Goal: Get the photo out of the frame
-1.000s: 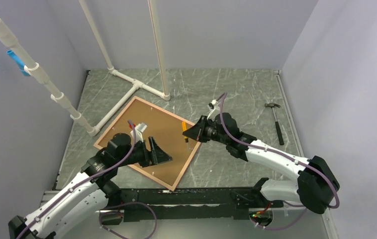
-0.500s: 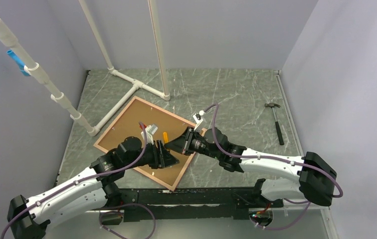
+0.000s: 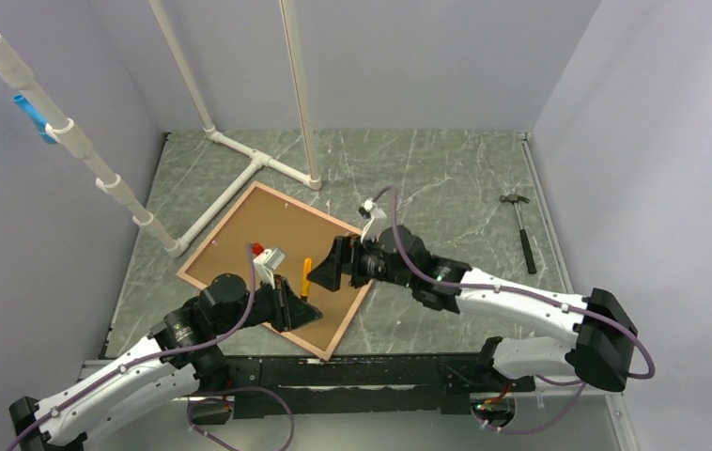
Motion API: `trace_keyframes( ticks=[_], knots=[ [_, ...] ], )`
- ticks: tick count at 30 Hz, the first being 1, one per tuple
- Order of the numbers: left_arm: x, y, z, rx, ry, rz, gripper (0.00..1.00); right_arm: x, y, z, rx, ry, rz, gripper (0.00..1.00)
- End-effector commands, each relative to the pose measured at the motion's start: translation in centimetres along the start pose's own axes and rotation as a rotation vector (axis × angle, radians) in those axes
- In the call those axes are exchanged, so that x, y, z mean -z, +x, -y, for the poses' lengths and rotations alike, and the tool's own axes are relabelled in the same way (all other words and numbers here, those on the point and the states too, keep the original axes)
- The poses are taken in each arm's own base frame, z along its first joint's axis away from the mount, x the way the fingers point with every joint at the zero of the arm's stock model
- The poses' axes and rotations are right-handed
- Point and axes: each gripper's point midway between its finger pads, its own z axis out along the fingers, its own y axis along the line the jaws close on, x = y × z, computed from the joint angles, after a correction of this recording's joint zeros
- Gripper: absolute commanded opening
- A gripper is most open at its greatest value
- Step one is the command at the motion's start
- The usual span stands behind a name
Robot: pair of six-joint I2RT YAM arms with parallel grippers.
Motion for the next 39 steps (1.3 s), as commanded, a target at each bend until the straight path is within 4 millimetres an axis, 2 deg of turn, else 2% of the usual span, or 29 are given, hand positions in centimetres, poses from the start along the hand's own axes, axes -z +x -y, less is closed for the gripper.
trace_keyframes(
  ticks=[1, 6, 8, 10, 13, 18, 22, 27, 35, 37, 39],
  knots=[
    [1.3, 1.2, 2.2, -0.195, 0.122, -0.102, 0.0, 3.5, -2.1, -0.4, 0.237, -0.063, -0.147, 1.0],
    [1.8, 2.6, 4.1, -0.285, 0.243, -0.228, 0.0, 7.5, -2.0, -4.4, 0.29, -0.464, -0.315, 0.99],
    [1.9, 2.7, 4.8, -0.302, 0.28, -0.241, 0.0, 8.2, -1.2, -5.6, 0.288, -0.584, -0.405, 0.94],
    [2.0, 2.6, 5.4, -0.312, 0.309, -0.244, 0.0, 8.4, -0.2, -6.0, 0.272, -0.641, -0.484, 0.87],
    [1.7, 2.5, 6.0, -0.3, 0.339, -0.244, 0.0, 7.3, 0.9, -5.8, 0.288, -0.623, -0.532, 0.84],
    [1.2, 3.0, 6.2, -0.25, 0.375, -0.252, 0.0, 6.9, 2.6, -7.0, 0.279, -0.71, -0.602, 0.74],
    [1.2, 3.2, 6.0, -0.233, 0.378, -0.247, 0.0, 6.3, 3.3, -6.9, 0.273, -0.723, -0.611, 0.61],
    [1.3, 3.4, 6.1, -0.226, 0.388, -0.25, 0.0, 5.6, 3.4, -6.9, 0.269, -0.729, -0.595, 0.57],
    [1.1, 3.4, 6.0, -0.217, 0.388, -0.252, 0.0, 5.1, 4.0, -7.2, 0.279, -0.75, -0.62, 0.37],
    [1.1, 3.5, 5.9, -0.211, 0.389, -0.251, 0.0, 5.0, 4.3, -7.1, 0.281, -0.75, -0.632, 0.29],
    [1.2, 3.6, 5.9, -0.208, 0.387, -0.252, 0.0, 5.0, 4.9, -6.8, 0.272, -0.734, -0.651, 0.15]
  ],
)
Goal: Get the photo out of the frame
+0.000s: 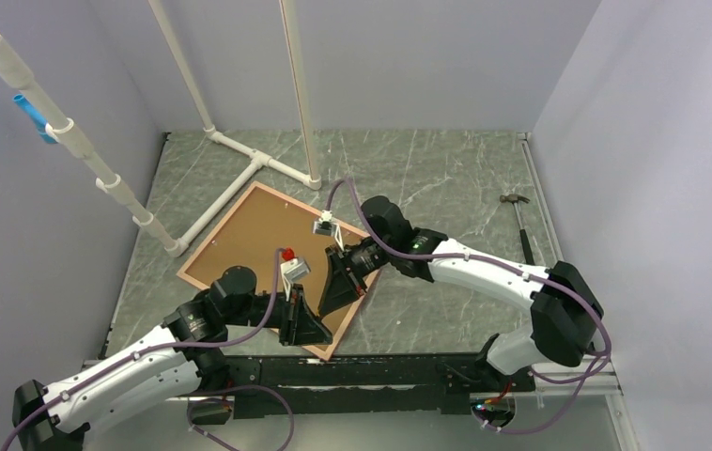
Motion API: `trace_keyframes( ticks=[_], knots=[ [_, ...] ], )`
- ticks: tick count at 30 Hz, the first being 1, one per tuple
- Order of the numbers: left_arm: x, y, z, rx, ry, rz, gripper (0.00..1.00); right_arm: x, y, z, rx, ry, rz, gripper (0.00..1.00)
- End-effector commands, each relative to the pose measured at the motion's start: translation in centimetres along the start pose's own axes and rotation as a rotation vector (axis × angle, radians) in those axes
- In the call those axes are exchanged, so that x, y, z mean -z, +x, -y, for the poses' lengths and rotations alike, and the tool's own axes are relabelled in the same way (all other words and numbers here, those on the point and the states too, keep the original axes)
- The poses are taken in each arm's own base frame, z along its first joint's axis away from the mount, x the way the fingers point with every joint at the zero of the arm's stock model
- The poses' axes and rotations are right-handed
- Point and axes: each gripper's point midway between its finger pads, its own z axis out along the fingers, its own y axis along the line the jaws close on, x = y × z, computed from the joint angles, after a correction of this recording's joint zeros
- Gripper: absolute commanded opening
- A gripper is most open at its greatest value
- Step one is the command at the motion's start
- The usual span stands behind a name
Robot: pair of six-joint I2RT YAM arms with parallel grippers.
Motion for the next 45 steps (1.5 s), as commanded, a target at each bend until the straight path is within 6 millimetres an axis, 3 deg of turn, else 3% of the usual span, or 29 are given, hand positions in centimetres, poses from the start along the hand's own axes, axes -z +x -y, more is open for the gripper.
trace_keyframes(
  ticks=[1, 5, 7, 11, 13, 16, 19, 22, 26, 37, 45],
  knots=[
    [0.1, -0.5, 1.0, -0.021, 0.048, 0.024, 0.0, -0.5, -0.2, -0.9, 0.065, -0.032, -0.013, 0.01],
    [0.4, -0.8, 0.9, -0.019, 0.015, 0.036, 0.02, -0.4, -0.4, 0.2, 0.055, 0.065, 0.04, 0.0],
    [0.7, -1.2, 0.3, -0.004, -0.047, 0.05, 0.24, 0.1, -0.6, 1.4, 0.038, 0.166, 0.079, 0.0],
    [1.7, -1.9, -1.3, 0.044, -0.182, 0.11, 0.85, 2.2, -1.8, 3.7, 0.015, 0.386, 0.182, 0.0],
    [2.9, -2.5, -2.6, 0.073, -0.299, 0.156, 0.95, 4.3, -2.4, 5.3, 0.005, 0.542, 0.251, 0.0],
    [6.2, -2.8, -5.8, 0.18, -0.572, 0.241, 0.99, 8.2, -2.9, 7.0, -0.003, 0.782, 0.341, 0.0],
    [9.6, -1.5, -8.4, 0.313, -0.807, 0.284, 0.99, 11.5, -2.7, 8.2, 0.025, 1.014, 0.358, 0.0],
    [9.6, -1.2, -9.3, 0.334, -0.837, 0.298, 0.96, 12.9, -2.2, 9.0, 0.067, 1.195, 0.344, 0.0],
    [7.9, -1.1, -10.0, 0.368, -0.809, 0.296, 0.83, 12.3, -1.8, 10.0, 0.08, 1.275, 0.317, 0.0],
    [3.6, 2.3, -13.1, 0.419, -0.767, 0.152, 0.3, 10.7, -0.6, 12.7, 0.071, 1.294, 0.221, 0.0],
    [3.1, 4.6, -13.8, 0.444, -0.761, 0.077, 0.11, 10.2, 0.0, 13.4, 0.056, 1.279, 0.218, 0.0]
  ],
)
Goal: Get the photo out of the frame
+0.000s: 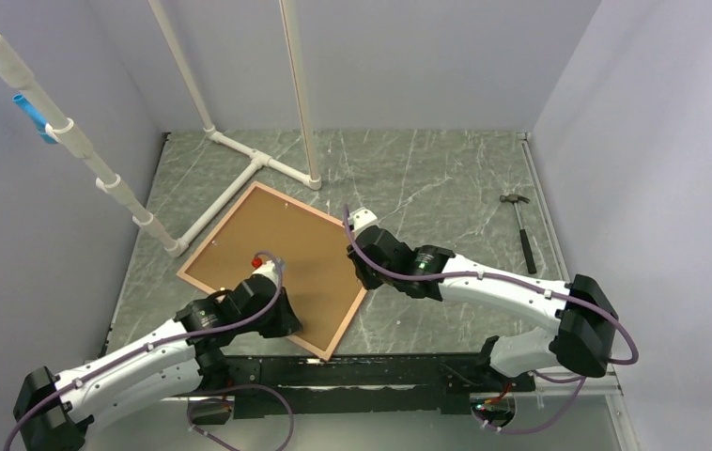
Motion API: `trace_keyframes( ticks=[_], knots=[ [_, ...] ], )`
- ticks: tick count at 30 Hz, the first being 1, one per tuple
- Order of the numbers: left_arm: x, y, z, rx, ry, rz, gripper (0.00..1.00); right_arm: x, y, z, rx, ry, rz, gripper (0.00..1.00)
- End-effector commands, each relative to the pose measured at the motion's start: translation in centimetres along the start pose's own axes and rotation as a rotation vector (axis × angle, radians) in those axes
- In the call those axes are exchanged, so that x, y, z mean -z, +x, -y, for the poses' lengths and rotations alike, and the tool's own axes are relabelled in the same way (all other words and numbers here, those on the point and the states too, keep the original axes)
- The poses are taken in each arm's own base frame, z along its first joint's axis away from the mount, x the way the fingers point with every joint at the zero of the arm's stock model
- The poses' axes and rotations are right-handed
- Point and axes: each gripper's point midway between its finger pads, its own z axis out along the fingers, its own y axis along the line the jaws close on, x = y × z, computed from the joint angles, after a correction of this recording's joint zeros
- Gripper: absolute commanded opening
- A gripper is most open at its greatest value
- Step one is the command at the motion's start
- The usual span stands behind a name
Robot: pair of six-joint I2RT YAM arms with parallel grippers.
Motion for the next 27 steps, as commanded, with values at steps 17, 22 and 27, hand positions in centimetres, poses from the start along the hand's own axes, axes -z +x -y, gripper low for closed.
trace_keyframes(
  ticks=[17, 22, 27],
  knots=[
    [-1.4, 2.9, -1.9, 0.013, -0.029, -0.109, 0.0, -2.1, -0.3, -0.3, 0.017, 0.034, 0.006, 0.0],
    [-1.2, 3.0, -2.5, 0.009, -0.062, -0.113, 0.0, -2.5, 0.2, 0.1, 0.033, 0.078, -0.018, 0.0],
    [-1.0, 3.0, -2.6, -0.001, -0.062, -0.11, 0.0, -3.0, 0.6, 0.3, 0.043, 0.101, -0.031, 0.0]
  ],
)
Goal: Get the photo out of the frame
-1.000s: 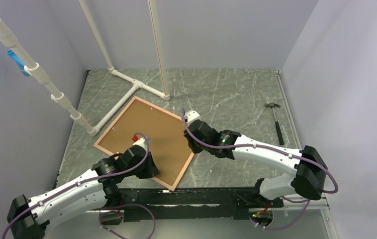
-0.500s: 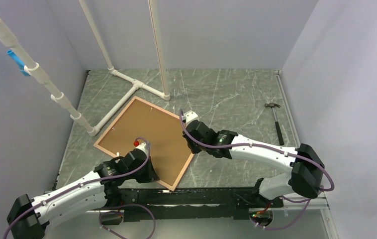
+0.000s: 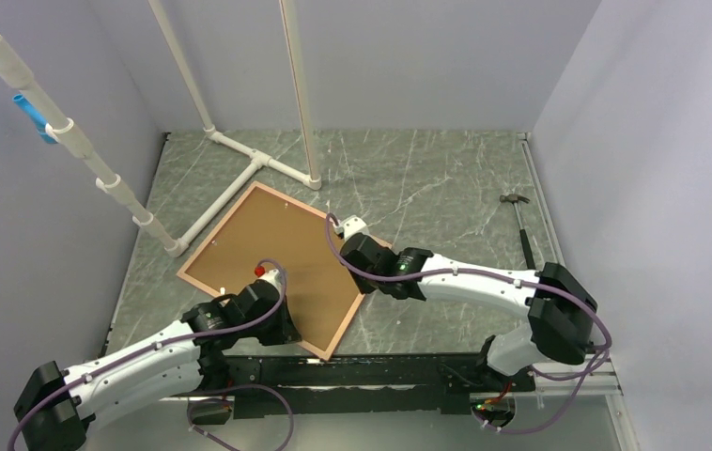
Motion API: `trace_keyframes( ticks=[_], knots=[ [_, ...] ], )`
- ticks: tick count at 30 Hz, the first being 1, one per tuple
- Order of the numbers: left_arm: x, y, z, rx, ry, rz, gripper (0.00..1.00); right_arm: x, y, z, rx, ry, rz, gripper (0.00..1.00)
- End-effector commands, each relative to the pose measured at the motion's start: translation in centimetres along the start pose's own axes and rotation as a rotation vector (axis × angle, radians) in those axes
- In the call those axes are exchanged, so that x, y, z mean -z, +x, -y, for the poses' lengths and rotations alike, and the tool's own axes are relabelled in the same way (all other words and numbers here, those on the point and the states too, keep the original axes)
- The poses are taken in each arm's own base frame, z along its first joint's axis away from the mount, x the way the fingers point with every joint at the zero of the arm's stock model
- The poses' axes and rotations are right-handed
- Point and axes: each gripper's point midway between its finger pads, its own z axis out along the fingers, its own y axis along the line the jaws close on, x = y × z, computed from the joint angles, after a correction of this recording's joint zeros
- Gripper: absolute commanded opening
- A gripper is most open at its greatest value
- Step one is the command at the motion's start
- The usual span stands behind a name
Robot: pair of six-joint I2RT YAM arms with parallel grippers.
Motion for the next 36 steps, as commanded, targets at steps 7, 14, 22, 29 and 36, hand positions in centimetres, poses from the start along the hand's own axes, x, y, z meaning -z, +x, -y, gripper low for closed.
trace_keyframes(
  ticks=[7, 14, 22, 29, 36],
  knots=[
    [0.4, 0.5, -1.1, -0.03, -0.053, -0.027, 0.0, -0.7, -1.3, 1.0, 0.035, 0.123, 0.024, 0.0],
    [0.5, 0.6, -1.6, -0.027, -0.091, -0.037, 0.0, -0.9, -1.4, 1.5, 0.116, 0.239, 0.046, 0.0],
    [0.3, 0.9, -2.4, -0.004, -0.129, -0.044, 0.0, -0.9, -1.6, 2.0, 0.194, 0.347, 0.122, 0.0],
    [0.4, 0.8, -2.3, 0.002, -0.118, -0.037, 0.0, -1.4, -2.7, 0.5, 0.16, 0.268, 0.206, 0.0],
    [1.3, -0.3, -0.2, -0.005, -0.042, 0.001, 0.0, 0.5, -3.8, 0.2, 0.098, 0.221, 0.219, 0.0]
  ],
)
